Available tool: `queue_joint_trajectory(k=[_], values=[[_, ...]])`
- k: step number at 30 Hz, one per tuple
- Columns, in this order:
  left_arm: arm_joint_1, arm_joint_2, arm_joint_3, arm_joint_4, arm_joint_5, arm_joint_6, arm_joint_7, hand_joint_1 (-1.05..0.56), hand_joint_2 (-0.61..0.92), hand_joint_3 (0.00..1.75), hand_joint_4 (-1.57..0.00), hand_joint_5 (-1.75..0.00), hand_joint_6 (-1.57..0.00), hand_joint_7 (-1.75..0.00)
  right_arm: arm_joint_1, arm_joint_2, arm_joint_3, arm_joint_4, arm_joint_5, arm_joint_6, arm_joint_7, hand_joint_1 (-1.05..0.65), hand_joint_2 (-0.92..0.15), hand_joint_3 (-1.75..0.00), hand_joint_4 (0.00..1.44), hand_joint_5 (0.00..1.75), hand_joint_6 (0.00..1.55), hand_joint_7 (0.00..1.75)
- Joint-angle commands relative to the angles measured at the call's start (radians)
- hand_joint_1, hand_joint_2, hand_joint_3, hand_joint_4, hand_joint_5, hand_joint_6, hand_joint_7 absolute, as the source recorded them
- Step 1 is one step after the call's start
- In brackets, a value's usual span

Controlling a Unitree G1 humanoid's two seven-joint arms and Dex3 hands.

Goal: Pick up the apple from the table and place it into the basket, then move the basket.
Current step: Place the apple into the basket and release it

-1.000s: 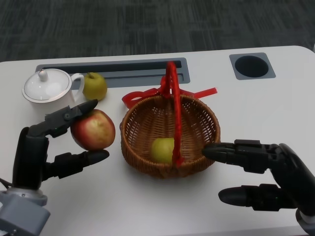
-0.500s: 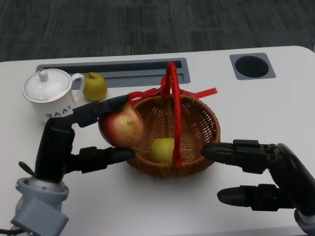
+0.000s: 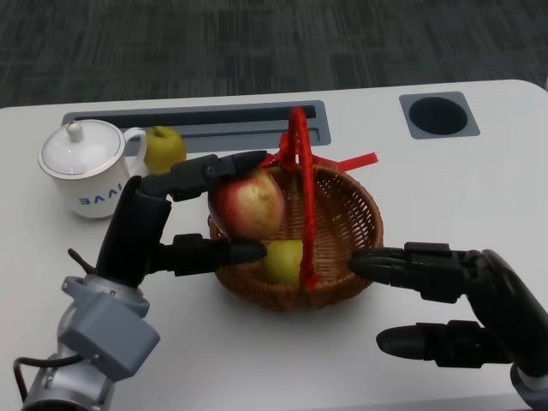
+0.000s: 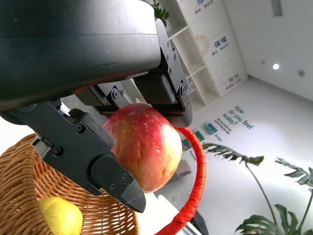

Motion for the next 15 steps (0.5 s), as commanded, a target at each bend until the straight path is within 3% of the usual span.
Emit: queue_joint_trajectory(k=[1, 4, 9, 11, 15], values=[[-0.037, 0.001, -0.004, 0.027, -0.025, 0.023, -0.025, 0.01, 0.76, 0.0, -1.29, -0.03, -1.17, -0.01, 0.018, -0.005, -0.005, -0.015, 0.01, 0.001, -0.011, -0.54, -0.92, -0.03, 0.75, 0.0, 0.69, 0.0], [-0.049, 0.007, -0.013, 0.052, -0.041, 0.04, -0.069, -0.15, 0.73, 0.0, -1.01, -0.01, -0.9, 0.0, 0.022, -0.006, -0.005, -0.019, 0.012, -0.002, -0.011, -0.54, -0.92, -0.03, 0.75, 0.0, 0.69, 0.0], [-0.058, 0.05, -0.039, 0.087, -0.048, 0.064, -0.176, -0.6, 0.76, 0.02, -0.39, 0.0, -0.37, 0.0, 0.029, -0.012, -0.006, -0.024, 0.013, -0.001, -0.008, -0.53, -0.92, -0.03, 0.74, 0.0, 0.68, 0.0], [-0.058, 0.074, -0.052, 0.085, -0.04, 0.064, -0.216, -0.71, 0.79, 0.02, -0.24, 0.0, -0.25, 0.0, 0.029, -0.015, -0.006, -0.025, 0.017, -0.002, -0.007, -0.52, -0.92, -0.03, 0.74, 0.0, 0.68, 0.0], [-0.059, 0.108, -0.069, 0.074, -0.017, 0.04, -0.245, -0.81, 0.81, 0.01, -0.12, 0.0, -0.15, 0.0, 0.03, -0.022, -0.007, -0.035, 0.024, 0.005, -0.004, -0.52, -0.92, -0.03, 0.75, 0.01, 0.67, 0.0]])
